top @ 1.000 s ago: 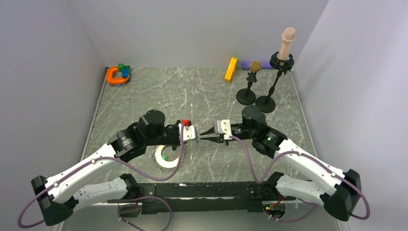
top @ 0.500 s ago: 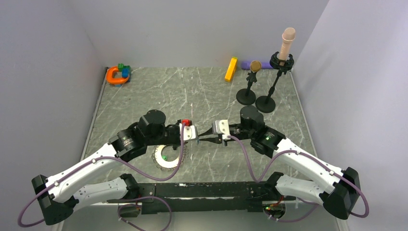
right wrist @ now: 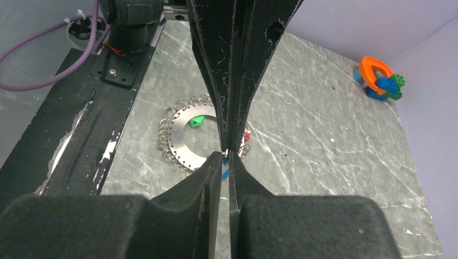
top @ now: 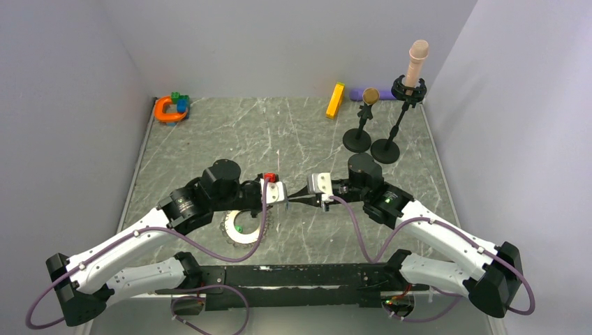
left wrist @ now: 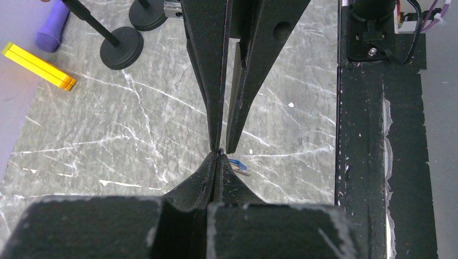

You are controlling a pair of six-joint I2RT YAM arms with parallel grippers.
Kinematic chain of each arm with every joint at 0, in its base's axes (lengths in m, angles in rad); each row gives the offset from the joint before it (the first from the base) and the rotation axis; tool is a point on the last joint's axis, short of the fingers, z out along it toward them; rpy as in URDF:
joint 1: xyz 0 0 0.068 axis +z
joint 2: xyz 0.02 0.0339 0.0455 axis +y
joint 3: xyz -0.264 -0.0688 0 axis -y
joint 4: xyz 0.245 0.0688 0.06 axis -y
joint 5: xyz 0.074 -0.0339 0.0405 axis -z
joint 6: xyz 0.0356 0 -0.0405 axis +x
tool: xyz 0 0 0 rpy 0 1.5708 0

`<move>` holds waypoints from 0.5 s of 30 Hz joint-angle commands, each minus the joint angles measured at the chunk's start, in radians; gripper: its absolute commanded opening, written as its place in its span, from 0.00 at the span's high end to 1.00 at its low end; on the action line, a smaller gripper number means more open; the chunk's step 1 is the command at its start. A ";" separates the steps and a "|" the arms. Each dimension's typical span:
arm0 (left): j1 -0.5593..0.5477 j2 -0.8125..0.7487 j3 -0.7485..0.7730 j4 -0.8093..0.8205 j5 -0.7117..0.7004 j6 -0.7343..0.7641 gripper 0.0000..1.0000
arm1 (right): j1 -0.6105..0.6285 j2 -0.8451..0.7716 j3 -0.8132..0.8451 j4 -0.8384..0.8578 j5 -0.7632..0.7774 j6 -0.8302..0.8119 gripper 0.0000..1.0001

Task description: Put the keys on the keyring

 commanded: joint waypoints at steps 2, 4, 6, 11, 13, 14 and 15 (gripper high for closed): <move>-0.008 -0.009 0.007 0.083 0.009 -0.025 1.00 | 0.011 0.007 0.008 0.053 0.019 0.017 0.85; -0.009 -0.012 0.005 0.082 0.007 -0.027 1.00 | 0.012 0.006 0.008 0.051 0.026 0.021 0.84; -0.008 -0.015 0.003 0.084 0.008 -0.028 1.00 | 0.012 0.005 0.009 0.048 0.031 0.023 0.84; -0.008 -0.017 0.002 0.085 0.008 -0.028 1.00 | 0.011 0.004 0.008 0.045 0.035 0.028 0.83; -0.009 -0.017 0.004 0.083 0.007 -0.028 1.00 | 0.011 0.003 0.008 0.044 0.040 0.030 0.82; -0.009 -0.016 0.001 0.084 0.007 -0.028 1.00 | 0.011 0.002 0.008 0.043 0.041 0.031 0.82; -0.008 -0.018 0.000 0.084 0.007 -0.028 1.00 | 0.011 0.002 0.008 0.041 0.042 0.030 0.82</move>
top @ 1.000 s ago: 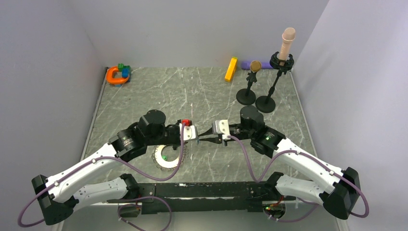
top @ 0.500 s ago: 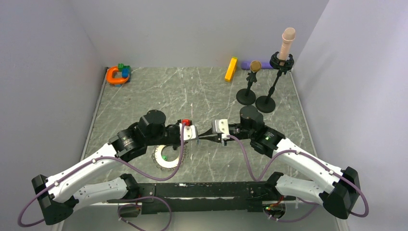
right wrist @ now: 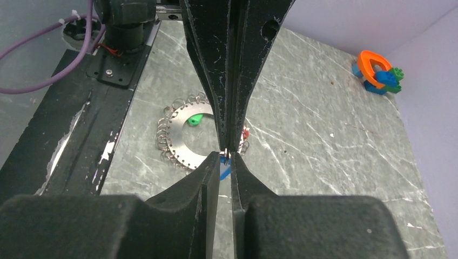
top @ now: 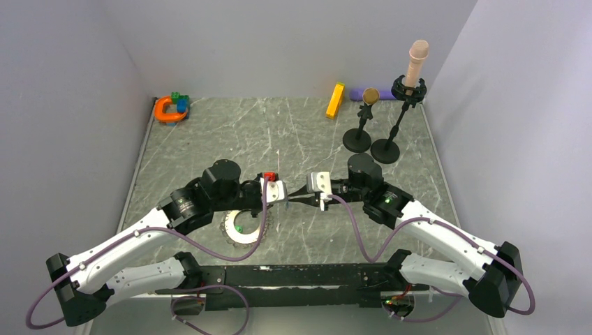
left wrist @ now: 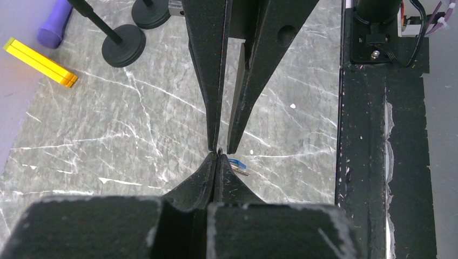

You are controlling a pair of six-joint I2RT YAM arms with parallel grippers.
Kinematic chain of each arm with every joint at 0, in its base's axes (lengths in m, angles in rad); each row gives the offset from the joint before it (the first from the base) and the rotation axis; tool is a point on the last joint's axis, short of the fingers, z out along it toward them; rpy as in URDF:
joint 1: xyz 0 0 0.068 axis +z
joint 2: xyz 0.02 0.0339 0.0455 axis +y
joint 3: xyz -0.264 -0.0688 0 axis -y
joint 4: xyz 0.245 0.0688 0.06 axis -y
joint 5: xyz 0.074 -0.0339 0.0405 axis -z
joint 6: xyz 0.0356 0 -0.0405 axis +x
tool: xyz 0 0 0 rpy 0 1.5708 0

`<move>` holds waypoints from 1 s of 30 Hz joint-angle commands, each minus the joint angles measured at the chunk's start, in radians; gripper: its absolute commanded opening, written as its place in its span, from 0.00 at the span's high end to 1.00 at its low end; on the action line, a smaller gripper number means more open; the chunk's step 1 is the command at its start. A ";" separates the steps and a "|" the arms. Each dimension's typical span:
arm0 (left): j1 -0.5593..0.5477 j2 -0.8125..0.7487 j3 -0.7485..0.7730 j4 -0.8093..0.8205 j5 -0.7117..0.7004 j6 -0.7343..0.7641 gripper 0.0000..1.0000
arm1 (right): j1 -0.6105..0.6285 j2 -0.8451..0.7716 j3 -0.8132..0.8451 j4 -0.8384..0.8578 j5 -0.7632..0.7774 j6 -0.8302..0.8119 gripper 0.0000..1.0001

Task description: Put the keys on the keyring

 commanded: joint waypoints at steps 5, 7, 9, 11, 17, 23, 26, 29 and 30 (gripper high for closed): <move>-0.009 -0.021 0.003 0.072 0.020 -0.012 1.00 | 0.009 0.001 0.007 0.038 0.021 0.018 0.81; -0.009 -0.021 0.004 0.073 0.020 -0.012 1.00 | 0.008 0.001 0.005 0.039 0.019 0.022 0.81; -0.008 -0.023 0.004 0.072 0.018 -0.012 1.00 | 0.009 0.001 0.005 0.037 0.024 0.025 0.81; -0.008 -0.024 0.004 0.070 0.015 -0.012 1.00 | 0.009 0.001 0.007 0.033 0.038 0.029 0.80; -0.009 -0.027 0.004 0.066 0.016 -0.012 1.00 | 0.009 -0.006 0.003 0.040 0.045 0.043 0.79; -0.008 -0.018 0.008 0.058 0.014 -0.006 1.00 | 0.008 -0.010 0.006 0.046 0.032 0.047 0.85; -0.008 -0.012 0.008 0.056 0.012 -0.004 1.00 | 0.009 -0.012 0.011 0.041 0.028 0.044 0.86; -0.009 -0.008 0.008 0.059 0.012 -0.004 1.00 | 0.008 -0.012 0.011 0.038 0.018 0.036 0.93; -0.008 -0.007 0.008 0.060 0.012 -0.005 1.00 | 0.009 -0.013 0.011 0.037 0.014 0.031 0.96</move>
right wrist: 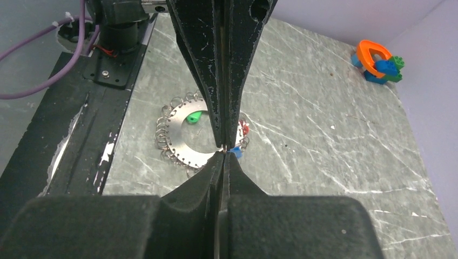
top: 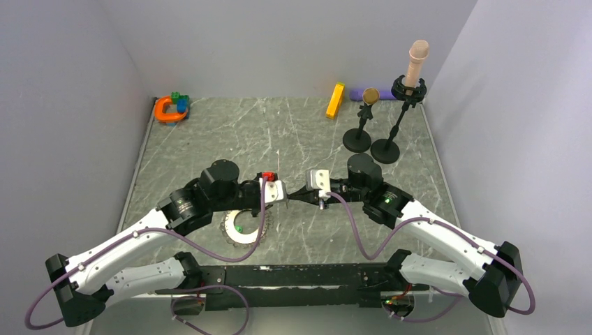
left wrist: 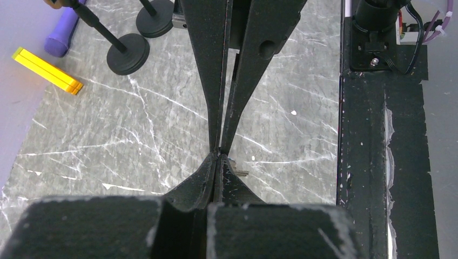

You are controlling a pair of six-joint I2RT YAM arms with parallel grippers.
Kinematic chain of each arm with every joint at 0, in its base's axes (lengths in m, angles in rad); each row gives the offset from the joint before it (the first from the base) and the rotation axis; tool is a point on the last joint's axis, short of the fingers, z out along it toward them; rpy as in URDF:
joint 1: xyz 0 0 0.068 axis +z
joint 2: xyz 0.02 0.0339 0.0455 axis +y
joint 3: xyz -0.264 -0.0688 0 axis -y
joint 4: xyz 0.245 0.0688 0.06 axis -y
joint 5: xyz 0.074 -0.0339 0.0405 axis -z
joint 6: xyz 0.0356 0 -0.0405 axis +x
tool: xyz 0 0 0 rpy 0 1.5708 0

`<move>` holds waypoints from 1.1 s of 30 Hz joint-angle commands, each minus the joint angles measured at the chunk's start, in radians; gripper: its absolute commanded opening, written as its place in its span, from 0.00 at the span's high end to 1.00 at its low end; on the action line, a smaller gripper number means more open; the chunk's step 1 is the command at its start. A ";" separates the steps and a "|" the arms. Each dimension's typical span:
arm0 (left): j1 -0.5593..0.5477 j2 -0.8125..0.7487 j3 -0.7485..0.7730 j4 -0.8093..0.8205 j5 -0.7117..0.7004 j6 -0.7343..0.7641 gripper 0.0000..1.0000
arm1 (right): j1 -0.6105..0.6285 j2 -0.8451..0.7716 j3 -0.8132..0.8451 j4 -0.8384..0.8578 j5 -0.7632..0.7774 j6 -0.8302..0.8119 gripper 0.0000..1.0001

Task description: Put the keys on the keyring

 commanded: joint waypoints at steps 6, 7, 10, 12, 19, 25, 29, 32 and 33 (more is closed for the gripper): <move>-0.006 -0.017 -0.004 0.056 -0.012 -0.020 0.95 | 0.006 -0.019 0.009 0.032 -0.037 -0.027 1.00; -0.006 -0.032 -0.013 0.068 -0.029 -0.029 0.86 | 0.004 -0.022 0.005 0.037 -0.039 -0.027 1.00; -0.001 -0.109 -0.092 0.167 -0.061 -0.061 0.54 | 0.005 -0.044 -0.011 0.062 -0.044 -0.018 1.00; 0.015 -0.180 -0.174 0.251 -0.070 -0.091 0.42 | 0.005 -0.059 -0.026 0.087 -0.045 -0.010 1.00; 0.108 -0.462 -0.508 0.672 0.054 -0.157 0.34 | 0.005 -0.137 -0.125 0.198 -0.091 -0.099 1.00; 0.112 -0.490 -0.621 0.820 0.176 -0.138 0.55 | 0.005 -0.168 -0.197 0.263 -0.166 -0.276 1.00; 0.112 -0.401 -0.600 0.860 0.244 -0.147 0.55 | 0.007 -0.167 -0.217 0.290 -0.213 -0.348 1.00; 0.111 -0.352 -0.596 0.918 0.272 -0.157 0.58 | 0.010 -0.166 -0.224 0.294 -0.218 -0.372 1.00; 0.111 -0.340 -0.592 0.930 0.280 -0.159 0.59 | 0.011 -0.166 -0.224 0.296 -0.218 -0.369 1.00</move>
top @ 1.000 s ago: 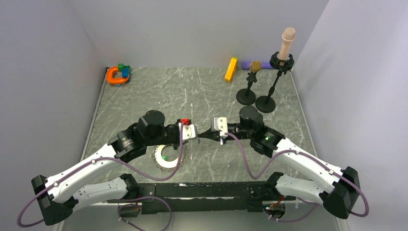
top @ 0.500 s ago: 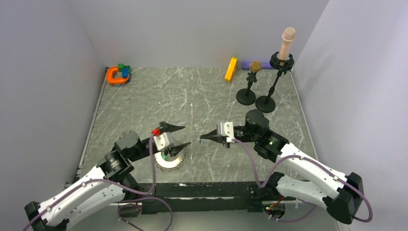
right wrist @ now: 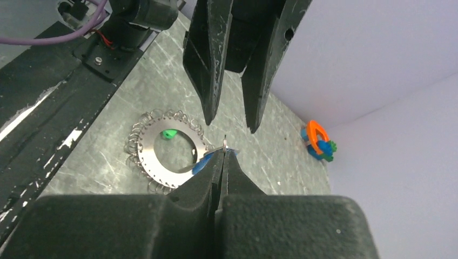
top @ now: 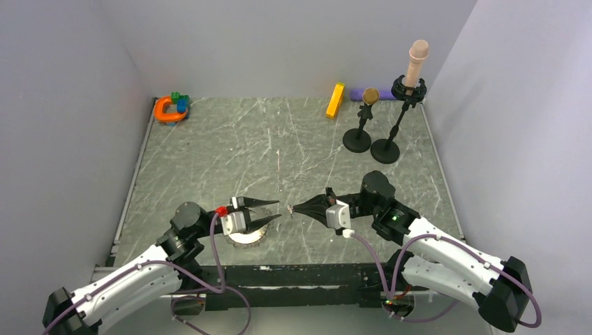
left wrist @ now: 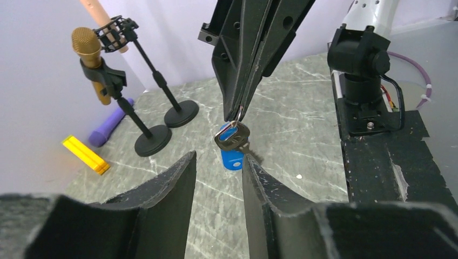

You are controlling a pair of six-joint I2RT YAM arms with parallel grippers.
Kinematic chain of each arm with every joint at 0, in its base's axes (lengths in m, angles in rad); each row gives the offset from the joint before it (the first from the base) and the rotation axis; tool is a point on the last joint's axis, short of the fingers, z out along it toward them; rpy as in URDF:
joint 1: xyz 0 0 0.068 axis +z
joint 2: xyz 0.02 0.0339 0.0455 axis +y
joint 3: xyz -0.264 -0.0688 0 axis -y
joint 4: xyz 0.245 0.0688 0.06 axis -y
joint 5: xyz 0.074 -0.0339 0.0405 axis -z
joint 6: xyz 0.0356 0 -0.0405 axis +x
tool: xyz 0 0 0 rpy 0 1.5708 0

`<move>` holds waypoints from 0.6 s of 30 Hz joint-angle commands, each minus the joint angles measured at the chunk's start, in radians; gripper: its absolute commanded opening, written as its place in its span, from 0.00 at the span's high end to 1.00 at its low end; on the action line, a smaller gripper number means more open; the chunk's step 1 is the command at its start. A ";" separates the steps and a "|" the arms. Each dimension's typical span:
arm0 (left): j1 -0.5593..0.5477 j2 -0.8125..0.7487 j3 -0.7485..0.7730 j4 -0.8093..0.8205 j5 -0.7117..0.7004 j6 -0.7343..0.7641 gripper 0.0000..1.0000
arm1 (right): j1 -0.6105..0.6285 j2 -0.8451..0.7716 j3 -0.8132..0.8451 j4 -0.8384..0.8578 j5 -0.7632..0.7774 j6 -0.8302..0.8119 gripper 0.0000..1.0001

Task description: Put the keys on the keyring

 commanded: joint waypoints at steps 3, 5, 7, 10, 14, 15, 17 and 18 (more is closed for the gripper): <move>0.005 0.080 0.056 0.162 0.107 -0.029 0.65 | 0.011 -0.008 -0.010 0.083 -0.052 -0.061 1.00; 0.006 0.100 0.060 0.179 0.116 -0.034 0.68 | 0.012 -0.006 -0.011 0.082 -0.049 -0.057 1.00; 0.005 0.111 0.062 0.201 0.122 -0.043 0.69 | 0.012 0.000 -0.011 0.092 -0.042 -0.038 1.00; 0.005 0.123 0.067 0.218 0.135 -0.053 0.70 | 0.012 0.004 -0.009 0.099 -0.041 -0.026 1.00; 0.004 0.149 0.075 0.232 0.155 -0.065 0.71 | 0.012 0.010 -0.002 0.104 -0.038 -0.007 1.00; 0.004 0.153 0.075 0.238 0.159 -0.067 0.72 | 0.012 0.011 -0.001 0.106 -0.036 -0.002 1.00; 0.004 0.163 0.076 0.250 0.162 -0.072 0.74 | 0.012 0.013 0.002 0.105 -0.033 0.009 1.00; 0.005 0.168 0.079 0.249 0.164 -0.072 0.74 | 0.012 0.013 0.003 0.107 -0.031 0.016 1.00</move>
